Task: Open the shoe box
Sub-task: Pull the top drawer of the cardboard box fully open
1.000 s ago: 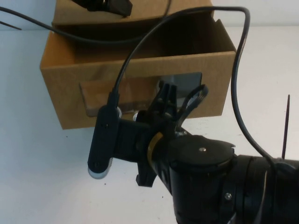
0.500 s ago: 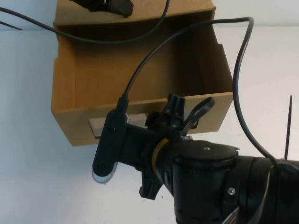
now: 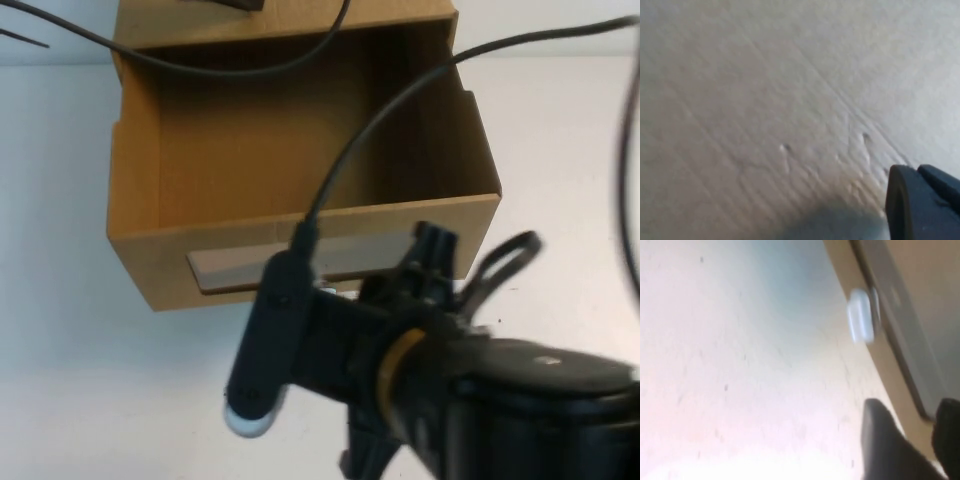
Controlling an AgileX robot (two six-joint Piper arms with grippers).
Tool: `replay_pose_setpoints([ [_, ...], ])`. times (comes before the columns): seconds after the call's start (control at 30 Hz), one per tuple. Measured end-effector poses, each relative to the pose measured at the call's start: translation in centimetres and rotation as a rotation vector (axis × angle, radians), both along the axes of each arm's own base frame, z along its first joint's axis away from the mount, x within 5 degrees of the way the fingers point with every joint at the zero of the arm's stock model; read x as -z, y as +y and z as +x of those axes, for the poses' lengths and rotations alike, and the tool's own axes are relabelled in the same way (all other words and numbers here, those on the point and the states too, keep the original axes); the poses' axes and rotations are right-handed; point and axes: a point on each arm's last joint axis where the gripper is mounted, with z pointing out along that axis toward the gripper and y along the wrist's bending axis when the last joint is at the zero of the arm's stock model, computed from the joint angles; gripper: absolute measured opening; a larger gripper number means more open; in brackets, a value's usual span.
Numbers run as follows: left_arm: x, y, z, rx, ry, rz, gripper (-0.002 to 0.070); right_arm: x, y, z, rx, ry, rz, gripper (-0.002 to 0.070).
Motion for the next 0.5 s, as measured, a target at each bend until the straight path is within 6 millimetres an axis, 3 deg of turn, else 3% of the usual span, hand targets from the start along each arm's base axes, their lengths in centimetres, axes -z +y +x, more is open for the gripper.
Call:
replay_pose_setpoints([
  [0.13, -1.4, 0.3, -0.6, -0.003, -0.039, -0.005, -0.0005, -1.6, -2.4, -0.7, 0.079, 0.039, 0.009, 0.0154],
  [0.3, -4.1, 0.8, -2.6, 0.003, -0.109, -0.017, -0.0005, -4.2, -5.3, -1.1, 0.166, 0.022, 0.103, 0.0045],
  [0.5, -8.3, 1.9, -6.5, 0.016, -0.231, -0.018, -0.0005, -6.9, -10.4, 1.2, 0.362, -0.019, 0.256, -0.0008],
])
